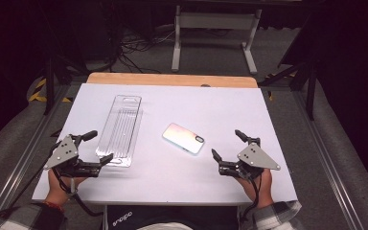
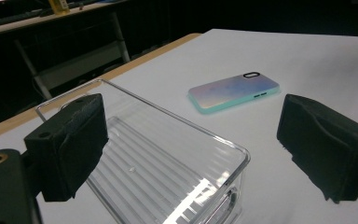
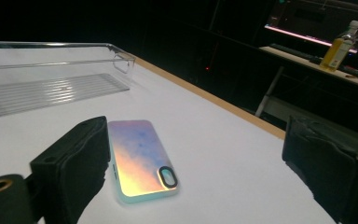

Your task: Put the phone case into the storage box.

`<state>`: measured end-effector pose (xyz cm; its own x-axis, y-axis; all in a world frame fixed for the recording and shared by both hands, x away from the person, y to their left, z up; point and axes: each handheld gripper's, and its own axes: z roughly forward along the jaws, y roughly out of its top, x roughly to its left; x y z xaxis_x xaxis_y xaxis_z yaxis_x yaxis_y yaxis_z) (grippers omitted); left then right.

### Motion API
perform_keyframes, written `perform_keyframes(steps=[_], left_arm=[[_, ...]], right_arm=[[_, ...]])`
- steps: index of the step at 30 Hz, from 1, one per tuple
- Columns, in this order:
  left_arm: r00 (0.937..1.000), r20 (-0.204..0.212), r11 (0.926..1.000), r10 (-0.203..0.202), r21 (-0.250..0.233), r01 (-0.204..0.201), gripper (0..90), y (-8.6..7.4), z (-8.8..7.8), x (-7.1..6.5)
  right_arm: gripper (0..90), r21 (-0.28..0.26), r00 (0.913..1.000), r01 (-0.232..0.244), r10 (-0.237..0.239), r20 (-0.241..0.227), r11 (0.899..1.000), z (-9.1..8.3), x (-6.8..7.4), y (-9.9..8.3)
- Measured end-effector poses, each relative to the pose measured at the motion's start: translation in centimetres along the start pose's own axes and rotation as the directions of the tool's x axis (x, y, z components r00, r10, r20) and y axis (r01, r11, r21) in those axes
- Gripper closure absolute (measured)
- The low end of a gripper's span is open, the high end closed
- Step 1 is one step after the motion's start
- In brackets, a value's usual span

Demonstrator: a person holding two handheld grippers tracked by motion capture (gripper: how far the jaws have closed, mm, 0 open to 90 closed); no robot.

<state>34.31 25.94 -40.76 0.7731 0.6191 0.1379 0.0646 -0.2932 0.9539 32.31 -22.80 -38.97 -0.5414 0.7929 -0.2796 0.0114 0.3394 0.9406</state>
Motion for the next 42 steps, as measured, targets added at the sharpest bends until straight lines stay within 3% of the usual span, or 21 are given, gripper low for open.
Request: perform_keyframes(steps=[6,13,19,25,31,33,42], left_arm=[[1.0000,0.006,1.0000,-0.004,-0.006,0.005,9.1,-0.2,0.0,-0.1],[1.0000,0.009,1.0000,-0.001,0.005,0.001,9.9,-0.5,0.1,0.1],[1.0000,0.001,0.9999,-0.009,0.008,0.009,11.4,-0.7,0.1,0.2],[1.0000,0.003,0.9999,-0.005,0.010,0.005,11.1,-0.9,0.2,0.6],[1.0000,0.004,0.9998,-0.007,0.021,0.007,10.7,-1.0,0.4,0.7],[1.0000,0.005,0.9998,0.000,0.019,0.000,10.5,-1.0,0.4,0.5],[1.0000,-0.001,0.9991,0.004,0.041,-0.004,10.8,-1.2,0.5,0.4]], right_arm=[[22.6,0.044,0.9954,-0.070,0.073,-0.062,0.997,0.7,-0.6,-0.8],[27.4,0.076,0.9914,-0.090,0.097,-0.088,0.993,2.0,-1.0,-0.7],[54.8,0.078,0.9856,-0.116,0.125,-0.114,0.990,3.0,-1.4,-0.4],[68.3,0.086,0.9869,-0.110,0.119,-0.109,0.990,4.1,-1.5,0.2],[80.3,0.111,0.9819,-0.141,0.154,-0.111,0.984,5.5,-1.5,0.5],[88.3,0.122,0.9819,-0.150,0.163,-0.097,0.981,6.1,-1.5,0.6],[90.0,0.197,0.9632,-0.210,0.237,-0.126,0.958,10.0,-1.4,1.2]])
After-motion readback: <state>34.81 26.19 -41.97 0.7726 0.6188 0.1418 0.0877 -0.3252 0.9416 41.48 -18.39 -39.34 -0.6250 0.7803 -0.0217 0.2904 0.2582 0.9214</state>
